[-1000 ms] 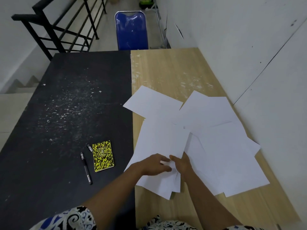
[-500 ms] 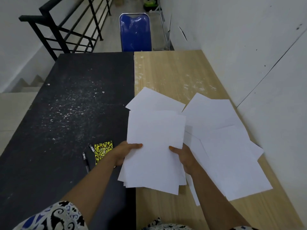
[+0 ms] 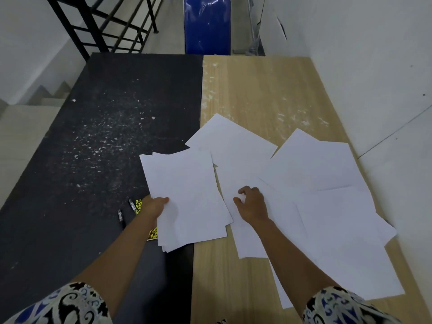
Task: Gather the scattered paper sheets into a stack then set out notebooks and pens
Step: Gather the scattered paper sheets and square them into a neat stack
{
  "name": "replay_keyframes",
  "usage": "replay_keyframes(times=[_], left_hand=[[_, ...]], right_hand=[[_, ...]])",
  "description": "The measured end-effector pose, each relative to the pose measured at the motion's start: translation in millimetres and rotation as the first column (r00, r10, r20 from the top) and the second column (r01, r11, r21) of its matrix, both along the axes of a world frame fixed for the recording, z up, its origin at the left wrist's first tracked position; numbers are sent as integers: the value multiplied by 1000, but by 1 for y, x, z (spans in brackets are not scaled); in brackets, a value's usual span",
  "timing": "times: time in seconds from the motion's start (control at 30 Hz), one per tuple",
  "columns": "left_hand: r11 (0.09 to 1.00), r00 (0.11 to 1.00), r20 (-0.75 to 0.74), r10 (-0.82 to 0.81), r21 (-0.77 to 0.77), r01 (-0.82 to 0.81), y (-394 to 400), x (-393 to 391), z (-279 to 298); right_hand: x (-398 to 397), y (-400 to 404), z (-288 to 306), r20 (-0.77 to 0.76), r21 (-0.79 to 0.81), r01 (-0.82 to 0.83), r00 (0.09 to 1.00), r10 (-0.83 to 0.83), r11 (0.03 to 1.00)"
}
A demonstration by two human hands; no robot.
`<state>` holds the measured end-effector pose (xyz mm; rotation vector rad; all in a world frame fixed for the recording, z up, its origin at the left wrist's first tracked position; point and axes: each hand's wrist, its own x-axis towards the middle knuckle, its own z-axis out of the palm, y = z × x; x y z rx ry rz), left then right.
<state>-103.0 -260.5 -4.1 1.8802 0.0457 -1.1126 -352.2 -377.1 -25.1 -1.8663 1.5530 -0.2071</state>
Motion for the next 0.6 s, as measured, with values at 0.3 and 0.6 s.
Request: replay_keyframes(times=[0.3, 0.6], left_hand=[[1000, 992, 125, 9, 13, -11, -9, -2, -16], [999, 971, 240, 10, 37, -19, -6, -9, -24]], right_hand=[[27, -64, -15, -301, -201, -98, 953, 34, 975], [17, -82, -28, -435, -161, 104, 885, -165, 981]])
